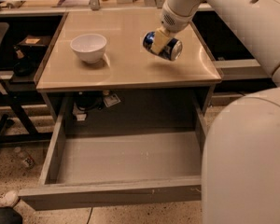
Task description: Pick pepsi can from top drawer and place on counter
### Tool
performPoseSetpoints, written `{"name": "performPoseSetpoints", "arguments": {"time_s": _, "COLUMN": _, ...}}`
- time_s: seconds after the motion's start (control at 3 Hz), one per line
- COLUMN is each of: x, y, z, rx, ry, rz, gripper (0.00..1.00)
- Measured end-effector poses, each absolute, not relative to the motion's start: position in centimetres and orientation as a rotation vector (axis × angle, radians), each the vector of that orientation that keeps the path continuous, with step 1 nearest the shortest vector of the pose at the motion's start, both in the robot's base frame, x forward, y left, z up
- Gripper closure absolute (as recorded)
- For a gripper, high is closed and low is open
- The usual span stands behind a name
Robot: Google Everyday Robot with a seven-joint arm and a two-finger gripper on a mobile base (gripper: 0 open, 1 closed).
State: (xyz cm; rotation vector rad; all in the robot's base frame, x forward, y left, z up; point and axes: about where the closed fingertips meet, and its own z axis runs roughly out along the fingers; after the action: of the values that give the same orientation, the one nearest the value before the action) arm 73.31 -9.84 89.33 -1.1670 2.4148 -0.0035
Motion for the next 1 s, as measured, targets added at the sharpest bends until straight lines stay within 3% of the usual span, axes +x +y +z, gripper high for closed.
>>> {"name": "performPoseSetpoints", "arguments": {"time_s": 1.0, "x": 76.8, "y": -7.7, "z": 83.6, "rx": -1.181, "ry": 2.466, "rz": 0.174, "gripper": 1.0}}
